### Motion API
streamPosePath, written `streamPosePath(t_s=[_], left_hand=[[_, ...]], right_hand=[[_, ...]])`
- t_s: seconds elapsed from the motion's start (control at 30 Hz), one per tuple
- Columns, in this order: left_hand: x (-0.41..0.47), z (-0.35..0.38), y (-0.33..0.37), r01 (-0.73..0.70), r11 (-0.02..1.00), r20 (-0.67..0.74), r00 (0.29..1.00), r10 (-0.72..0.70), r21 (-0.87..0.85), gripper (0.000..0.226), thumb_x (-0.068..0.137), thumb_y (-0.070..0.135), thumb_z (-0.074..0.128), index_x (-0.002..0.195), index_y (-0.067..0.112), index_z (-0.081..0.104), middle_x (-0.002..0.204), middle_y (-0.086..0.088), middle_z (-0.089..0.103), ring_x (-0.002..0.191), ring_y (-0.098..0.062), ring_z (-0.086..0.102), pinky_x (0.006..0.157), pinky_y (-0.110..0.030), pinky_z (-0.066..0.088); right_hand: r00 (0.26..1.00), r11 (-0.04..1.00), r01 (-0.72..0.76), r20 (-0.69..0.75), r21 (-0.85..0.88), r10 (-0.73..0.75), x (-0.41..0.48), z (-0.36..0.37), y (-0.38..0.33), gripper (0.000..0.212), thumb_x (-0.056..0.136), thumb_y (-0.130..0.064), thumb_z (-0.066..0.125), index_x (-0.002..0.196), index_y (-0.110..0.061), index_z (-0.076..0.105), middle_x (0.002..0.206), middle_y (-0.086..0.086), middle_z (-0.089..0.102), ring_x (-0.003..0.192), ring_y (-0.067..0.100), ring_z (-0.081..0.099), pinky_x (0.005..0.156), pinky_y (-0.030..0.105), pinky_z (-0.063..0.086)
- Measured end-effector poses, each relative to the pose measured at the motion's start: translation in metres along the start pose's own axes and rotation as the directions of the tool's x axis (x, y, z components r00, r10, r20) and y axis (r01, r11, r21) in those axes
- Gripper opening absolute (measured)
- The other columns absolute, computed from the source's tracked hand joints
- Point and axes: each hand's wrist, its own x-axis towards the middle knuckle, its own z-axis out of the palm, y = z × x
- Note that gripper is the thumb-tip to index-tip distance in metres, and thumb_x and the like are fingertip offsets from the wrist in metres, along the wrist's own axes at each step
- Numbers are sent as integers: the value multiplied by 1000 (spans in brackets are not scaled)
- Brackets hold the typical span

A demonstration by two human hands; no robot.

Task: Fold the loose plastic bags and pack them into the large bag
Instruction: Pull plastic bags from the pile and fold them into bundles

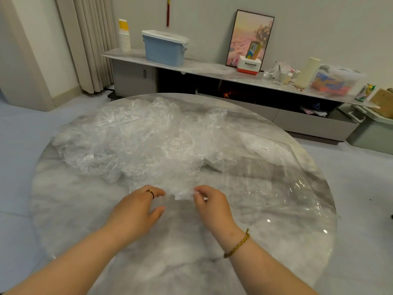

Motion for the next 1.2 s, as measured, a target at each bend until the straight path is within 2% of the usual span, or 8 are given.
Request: streamPosePath(t_s=[0.13,0.33,0.43,0.5,0.57,0.83,1.03,1.2], left_hand=[[-2,-7,14,-61,978,-173,985,26,-198,61,85,38,60,138,30,32,131,14,35,119,-4,38,89,-10,26],[-4,4,22,-196,968,-26,979,203,156,69,74,62,38,132,26,48,136,6,46,131,-17,39,105,-27,20],[-3,11,23,-159,966,73,986,147,202,58,89,55,43,142,33,28,149,14,24,141,-6,15,114,-26,4],[-2,11,24,-232,941,72,973,221,246,51,79,48,64,126,32,53,134,8,48,127,-13,45,108,-32,26],[-3,11,32,-290,939,-30,953,301,186,27,64,43,73,88,32,72,96,13,68,90,-12,67,83,-27,45],[1,11,53,145,800,151,986,-69,-583,17,84,19,65,69,28,63,75,16,64,71,3,57,62,1,39],[-3,1,67,175,736,159,983,-93,-654,16,82,15,66,69,25,66,55,17,65,57,6,59,54,-2,42],[-1,3,65,285,717,170,958,-230,-636,17,86,18,62,70,22,65,53,9,59,50,-1,52,44,-3,37]], right_hand=[[997,967,-15,82,254,-6,-9,-36,-16,16,92,-16,54,91,-13,70,81,2,64,64,3,50,60,7,37],[982,940,-62,191,335,-3,-33,-73,-12,22,91,-21,53,78,-34,64,92,5,71,86,19,63,69,4,43],[967,923,-111,253,368,15,-42,-77,0,22,90,-18,54,80,-35,65,94,-14,69,91,-6,62,84,9,47],[964,897,-142,264,418,30,-49,-80,6,23,89,-14,56,82,-32,67,88,-26,66,88,-18,59,79,3,44],[964,874,-182,259,451,68,-55,-83,15,23,88,-11,57,82,-30,69,81,-27,68,86,-17,60,75,1,43],[950,747,-306,142,590,277,-66,-101,34,31,92,-2,48,69,-15,66,59,-4,62,56,5,62,58,13,50],[904,691,-389,110,609,413,-62,-106,36,20,94,-5,45,85,-13,61,53,1,55,37,12,54,41,23,45],[908,817,-321,-88,480,409,-63,-100,48,8,91,-13,52,95,-18,47,83,-5,50,67,12,54,65,26,45]])
